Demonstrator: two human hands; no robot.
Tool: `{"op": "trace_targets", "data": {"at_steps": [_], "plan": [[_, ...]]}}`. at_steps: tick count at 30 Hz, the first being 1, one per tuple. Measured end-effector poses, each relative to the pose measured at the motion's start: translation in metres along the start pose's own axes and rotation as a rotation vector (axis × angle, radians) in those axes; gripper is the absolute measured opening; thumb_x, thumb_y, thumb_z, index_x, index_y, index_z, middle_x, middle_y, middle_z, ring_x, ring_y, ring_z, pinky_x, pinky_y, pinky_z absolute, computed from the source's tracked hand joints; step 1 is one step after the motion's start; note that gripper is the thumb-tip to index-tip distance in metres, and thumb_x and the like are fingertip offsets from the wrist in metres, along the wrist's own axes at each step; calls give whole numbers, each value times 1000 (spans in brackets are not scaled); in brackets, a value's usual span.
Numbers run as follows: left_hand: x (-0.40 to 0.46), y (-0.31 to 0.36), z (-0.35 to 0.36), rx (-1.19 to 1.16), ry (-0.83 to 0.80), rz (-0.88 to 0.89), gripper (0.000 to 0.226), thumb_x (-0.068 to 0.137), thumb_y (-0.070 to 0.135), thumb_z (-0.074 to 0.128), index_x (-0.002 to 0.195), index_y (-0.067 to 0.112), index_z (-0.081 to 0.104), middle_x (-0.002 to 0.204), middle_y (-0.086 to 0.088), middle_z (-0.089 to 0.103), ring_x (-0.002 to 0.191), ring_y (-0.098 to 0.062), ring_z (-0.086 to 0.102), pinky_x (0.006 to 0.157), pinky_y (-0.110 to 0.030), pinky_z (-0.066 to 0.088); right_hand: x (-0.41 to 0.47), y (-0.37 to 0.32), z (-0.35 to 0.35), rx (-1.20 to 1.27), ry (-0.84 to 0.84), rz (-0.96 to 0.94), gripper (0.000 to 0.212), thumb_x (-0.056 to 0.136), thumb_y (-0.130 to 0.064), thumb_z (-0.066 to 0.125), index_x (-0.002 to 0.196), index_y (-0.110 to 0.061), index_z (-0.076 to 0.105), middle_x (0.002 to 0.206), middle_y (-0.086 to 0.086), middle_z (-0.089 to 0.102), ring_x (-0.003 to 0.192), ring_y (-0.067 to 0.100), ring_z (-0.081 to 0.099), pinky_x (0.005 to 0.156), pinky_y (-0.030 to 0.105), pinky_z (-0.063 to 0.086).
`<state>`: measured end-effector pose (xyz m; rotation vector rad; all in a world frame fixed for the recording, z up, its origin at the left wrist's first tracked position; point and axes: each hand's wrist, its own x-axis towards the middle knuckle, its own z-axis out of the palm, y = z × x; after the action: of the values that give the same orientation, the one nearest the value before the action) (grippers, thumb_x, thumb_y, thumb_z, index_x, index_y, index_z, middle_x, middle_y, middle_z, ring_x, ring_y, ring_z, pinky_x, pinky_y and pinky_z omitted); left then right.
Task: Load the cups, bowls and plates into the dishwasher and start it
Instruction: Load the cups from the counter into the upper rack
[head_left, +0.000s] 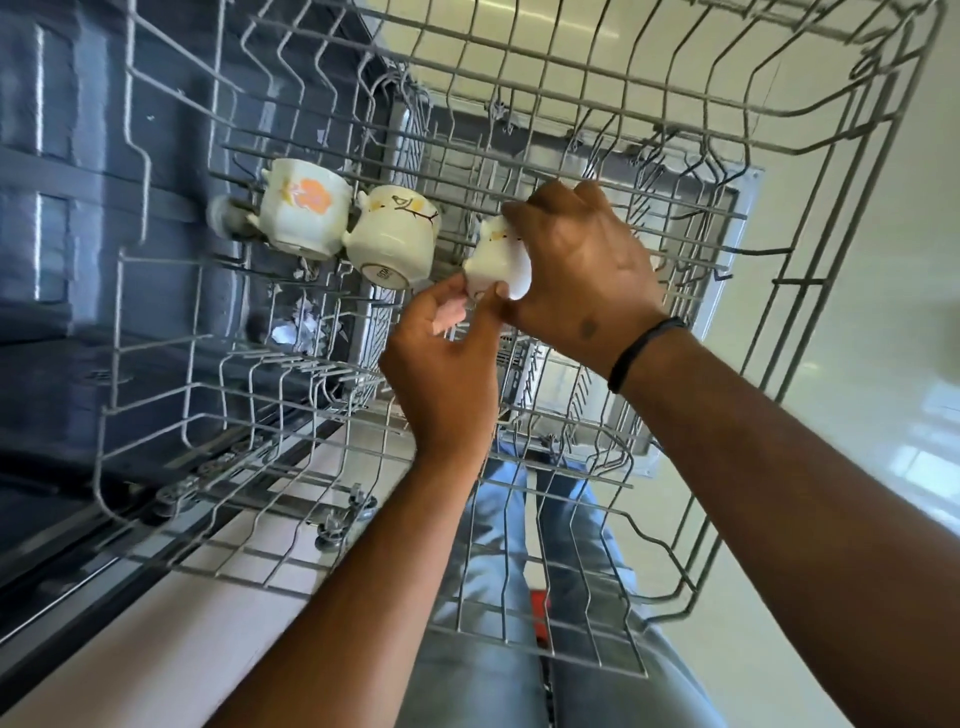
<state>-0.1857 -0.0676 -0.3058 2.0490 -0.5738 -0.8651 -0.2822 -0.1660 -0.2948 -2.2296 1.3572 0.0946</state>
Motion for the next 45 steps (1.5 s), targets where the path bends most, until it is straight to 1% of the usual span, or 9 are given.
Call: {"op": "trace_targets", "data": {"at_steps": [9,12,20,24,27,29,31,37,45], "plan": [[-2,-7,-11,-66,128,-7,27,84,20,82,103,4,73,97,-6,76,95,-17,73,88,-35,58,-6,-26,22,37,211,-17,66,69,-30,84,130,-16,62,125,1,65,105,35,57,86,45,41],[1,-2,-12,-19,134,23,24,85,19,81,103,6,74,95,-1,77,92,-9,73,82,-22,56,-4,-28,23,45,209,-10,67,74,-34,81,135,-17,58,128,1,62,107,34,54,87,45,41],[-11,1,-6,22,131,94,32,83,25,82,107,7,69,96,-4,73,88,-12,67,79,-26,54,-24,-3,8,67,237,46,67,72,-32,81,134,-18,59,139,9,53,122,36,48,95,50,46],[-37,2,10,-18,-47,82,23,88,20,77,101,2,70,84,0,73,74,-9,68,66,-29,55,-39,28,-13,27,63,70,73,77,-45,79,141,-25,52,140,5,49,127,31,40,102,45,40],[-50,0,26,-50,-153,-125,29,86,29,75,108,10,73,94,-1,77,84,-19,74,75,-50,61,-46,43,-13,-53,-13,64,71,77,-30,82,141,-24,51,135,7,48,122,31,42,92,42,46],[-52,1,34,-55,-174,-224,37,84,35,72,114,13,73,100,-3,77,90,-20,75,83,-53,60,-47,46,-7,-69,8,59,67,76,-16,81,137,-21,54,127,10,49,116,31,46,76,39,48],[-52,4,39,-62,-180,-252,39,83,38,69,114,15,73,100,-3,77,92,-20,75,85,-53,59,-45,45,-3,-48,45,65,62,74,-18,82,131,-16,57,122,11,50,110,31,51,69,37,47],[-48,8,39,-56,-124,-224,27,91,32,65,107,12,76,95,-1,78,91,-19,75,84,-52,60,-45,39,10,31,203,87,57,70,-26,84,120,-12,60,116,5,57,100,30,57,62,35,49],[-45,4,32,-70,-37,-194,34,87,38,64,105,11,74,86,-2,78,81,-21,75,73,-44,60,-59,49,20,98,276,-40,66,69,-17,83,130,-7,61,124,7,63,103,34,59,70,35,52]]}}
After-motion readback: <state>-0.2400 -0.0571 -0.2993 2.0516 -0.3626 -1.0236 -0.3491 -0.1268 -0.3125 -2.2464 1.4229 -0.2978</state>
